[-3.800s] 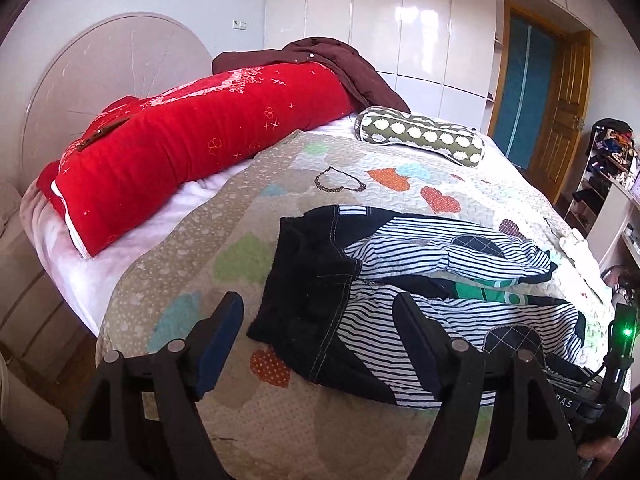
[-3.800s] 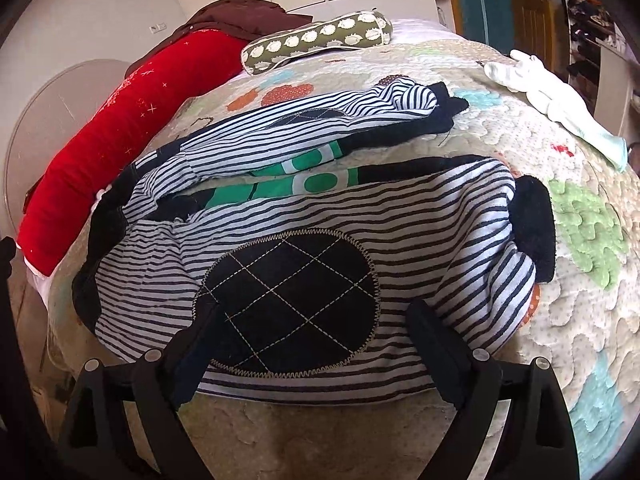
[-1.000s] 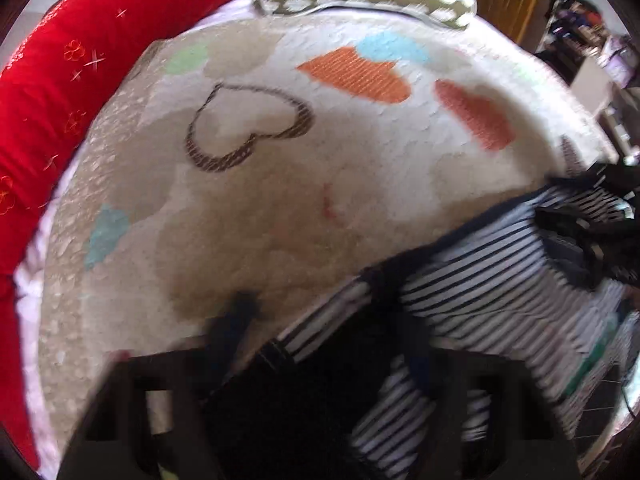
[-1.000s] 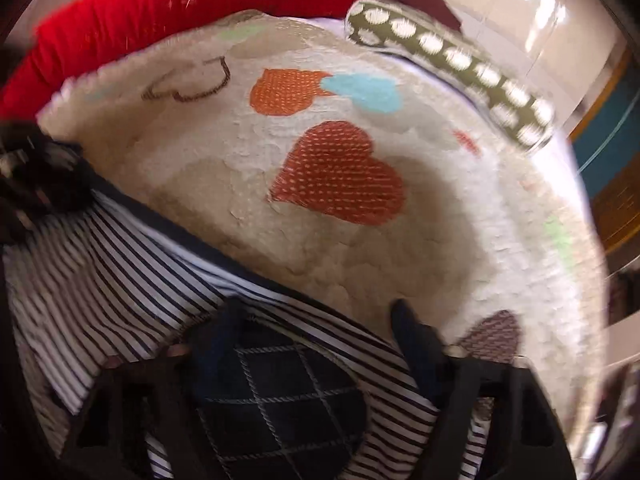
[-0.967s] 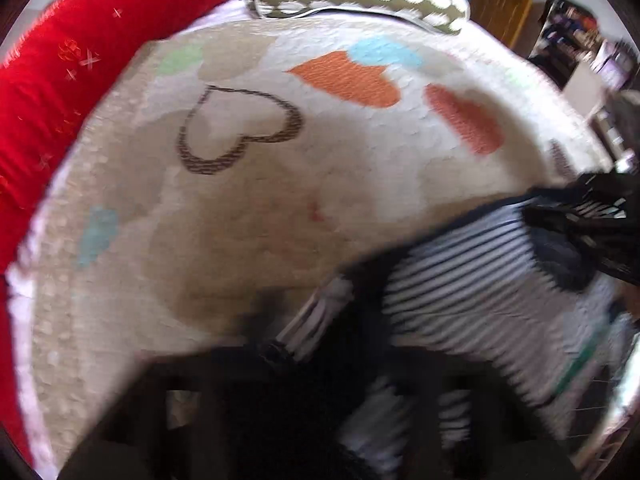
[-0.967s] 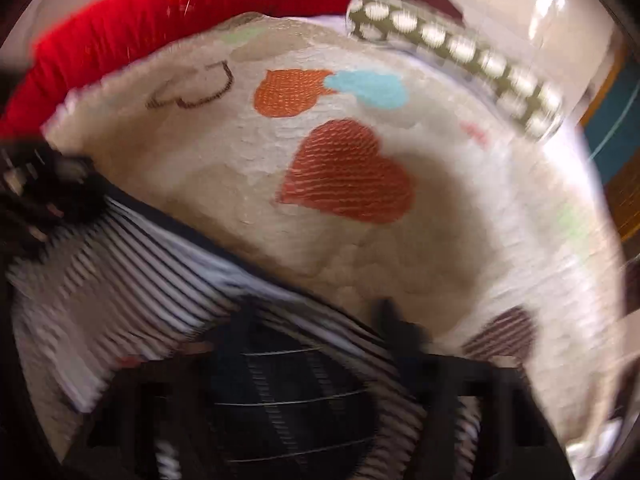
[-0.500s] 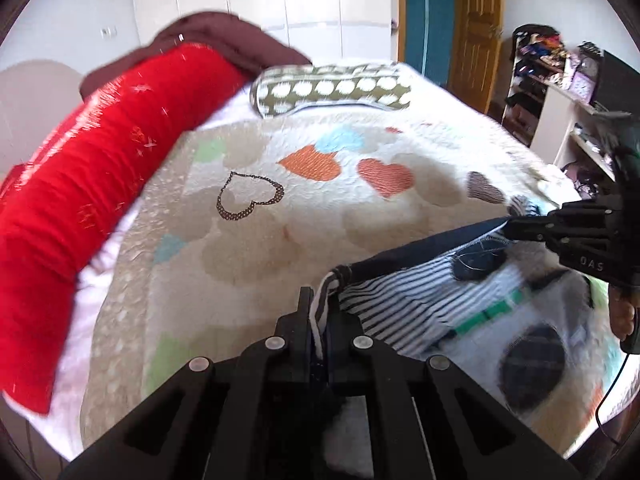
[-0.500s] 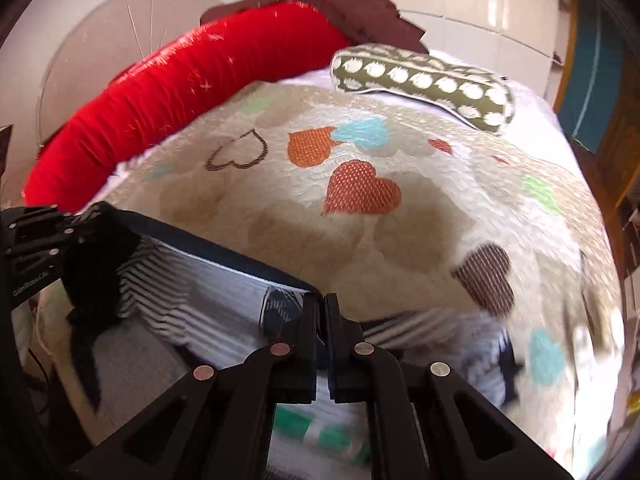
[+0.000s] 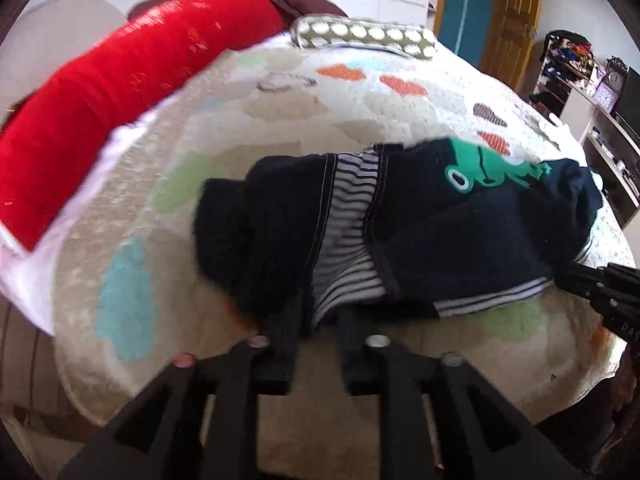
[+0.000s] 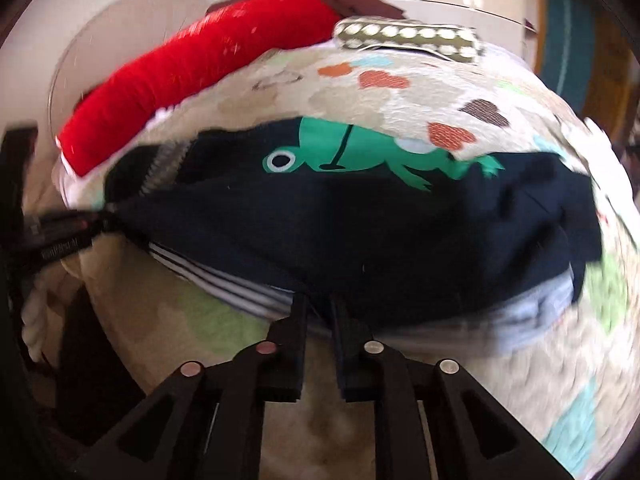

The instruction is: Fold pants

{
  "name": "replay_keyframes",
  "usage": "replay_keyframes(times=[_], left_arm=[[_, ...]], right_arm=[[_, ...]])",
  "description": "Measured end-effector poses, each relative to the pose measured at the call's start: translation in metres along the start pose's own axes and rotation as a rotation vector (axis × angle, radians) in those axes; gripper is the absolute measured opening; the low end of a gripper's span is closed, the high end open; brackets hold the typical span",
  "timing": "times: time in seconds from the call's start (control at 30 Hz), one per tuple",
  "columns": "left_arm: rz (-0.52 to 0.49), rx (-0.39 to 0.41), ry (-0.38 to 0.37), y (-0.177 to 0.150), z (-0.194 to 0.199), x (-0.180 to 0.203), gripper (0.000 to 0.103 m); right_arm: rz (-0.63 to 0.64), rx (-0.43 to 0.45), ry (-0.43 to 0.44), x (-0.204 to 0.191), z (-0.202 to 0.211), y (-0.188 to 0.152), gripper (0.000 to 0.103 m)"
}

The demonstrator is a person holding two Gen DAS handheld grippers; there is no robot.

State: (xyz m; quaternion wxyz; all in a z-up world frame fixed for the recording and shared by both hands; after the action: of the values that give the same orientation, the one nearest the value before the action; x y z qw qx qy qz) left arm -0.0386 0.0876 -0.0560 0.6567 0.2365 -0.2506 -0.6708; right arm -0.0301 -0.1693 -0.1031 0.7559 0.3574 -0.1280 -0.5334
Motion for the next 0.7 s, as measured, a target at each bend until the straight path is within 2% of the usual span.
replay_keyframes(times=[0.03,0.07,0.1,0.13,0.2,0.27,0.4,0.57,0.63,0.67,0.7], left_arm=[[0.018,0.025,0.0,-0.001,0.012,-0.002,0.033],[0.041,0.042,-0.005,-0.003,0.021,-0.004,0.042],[0.076,0.061,-0.015,-0.004,0.032,-0.007,0.045],[0.101,0.07,-0.022,-0.006,0.04,-0.009,0.047],[0.14,0.078,-0.038,-0.009,0.055,-0.013,0.048],[0.138,0.091,-0.035,-0.01,0.066,-0.014,0.057],[0.132,0.124,0.013,-0.009,0.076,-0.015,0.06],[0.178,0.095,-0.042,-0.012,0.072,-0.013,0.06],[0.19,0.085,-0.057,-0.013,0.069,-0.011,0.06],[0.197,0.081,-0.069,-0.013,0.068,-0.011,0.06],[0.202,0.077,-0.078,-0.013,0.068,-0.01,0.06]], right_arm=[[-0.03,0.014,0.011,0.002,0.007,-0.002,0.017],[-0.071,0.037,0.016,0.005,0.017,-0.007,0.023],[-0.098,0.051,0.017,0.007,0.023,-0.009,0.03],[-0.132,0.067,0.015,0.011,0.031,-0.012,0.031],[-0.176,0.081,0.01,0.014,0.041,-0.017,0.032],[-0.218,0.106,-0.01,0.02,0.052,-0.021,0.032],[-0.3,0.183,-0.073,0.05,0.076,-0.023,0.035],[-0.411,0.218,-0.183,0.108,0.083,-0.008,0.035],[-0.432,0.218,-0.192,0.123,0.078,0.0,0.045],[-0.449,0.198,-0.172,0.132,0.069,0.006,0.055],[-0.469,0.186,-0.16,0.14,0.064,0.008,0.056]])
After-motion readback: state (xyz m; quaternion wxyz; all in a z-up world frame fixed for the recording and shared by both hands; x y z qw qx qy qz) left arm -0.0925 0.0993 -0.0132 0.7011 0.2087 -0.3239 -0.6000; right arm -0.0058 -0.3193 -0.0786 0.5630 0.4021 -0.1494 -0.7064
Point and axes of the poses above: each gripper's, at about its wrist camera, not at the fingertips, and z roughly against the way its jaws point, x to its right, y to its top, the point moved 2 cm from there along -z, roughly the way its jaws point, and after that the axes turned 4 degrees about x, right-handed, at the moved point
